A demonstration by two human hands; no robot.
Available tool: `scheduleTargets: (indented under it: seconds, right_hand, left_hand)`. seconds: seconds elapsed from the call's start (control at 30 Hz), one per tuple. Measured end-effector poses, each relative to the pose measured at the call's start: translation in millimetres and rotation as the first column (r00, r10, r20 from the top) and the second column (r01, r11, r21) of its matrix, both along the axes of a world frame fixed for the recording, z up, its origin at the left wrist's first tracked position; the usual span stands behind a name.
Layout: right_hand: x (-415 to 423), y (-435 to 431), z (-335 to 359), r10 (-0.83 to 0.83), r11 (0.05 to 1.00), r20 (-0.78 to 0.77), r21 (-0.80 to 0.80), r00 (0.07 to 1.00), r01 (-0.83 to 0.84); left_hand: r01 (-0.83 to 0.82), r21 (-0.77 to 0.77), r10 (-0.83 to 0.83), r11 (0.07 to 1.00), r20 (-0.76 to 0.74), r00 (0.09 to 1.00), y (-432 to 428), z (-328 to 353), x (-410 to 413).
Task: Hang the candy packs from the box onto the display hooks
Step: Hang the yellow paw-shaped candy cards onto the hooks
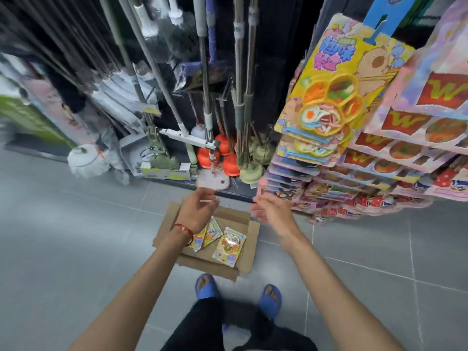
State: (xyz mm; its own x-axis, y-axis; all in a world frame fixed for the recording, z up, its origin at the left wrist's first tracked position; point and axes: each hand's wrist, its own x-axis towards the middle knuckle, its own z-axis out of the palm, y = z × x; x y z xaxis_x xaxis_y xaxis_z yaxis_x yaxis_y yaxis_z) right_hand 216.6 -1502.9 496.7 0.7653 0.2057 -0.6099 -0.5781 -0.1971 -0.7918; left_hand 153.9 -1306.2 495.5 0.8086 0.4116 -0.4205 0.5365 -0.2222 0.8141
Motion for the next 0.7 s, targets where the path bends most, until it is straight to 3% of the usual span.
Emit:
scheduleTargets:
  seconds: [0.2,0.43,0.7]
  right_hand:
    - [-31,54,-57,0.024,0.995,-0.128,-0.095,0.992,-0.036]
    - [-54,125,-128,-0.108,0.98,-0.267,-0.192,0.958,0.057]
    - [-55,168,-280,-0.133,0.957,-0.317,-0.289,0.939,0.038]
  left_hand:
    - [0.035,-0.018,-0.038,0.999,-0.163,0.986,74,-64,-39]
    - [0.166,-0.016,-0.161,0.986,-0.332,0.929,166,-136,-50]
    - [0.258,-0.043,-0.251,0.965,-0.43,0.867,199,-265,-50]
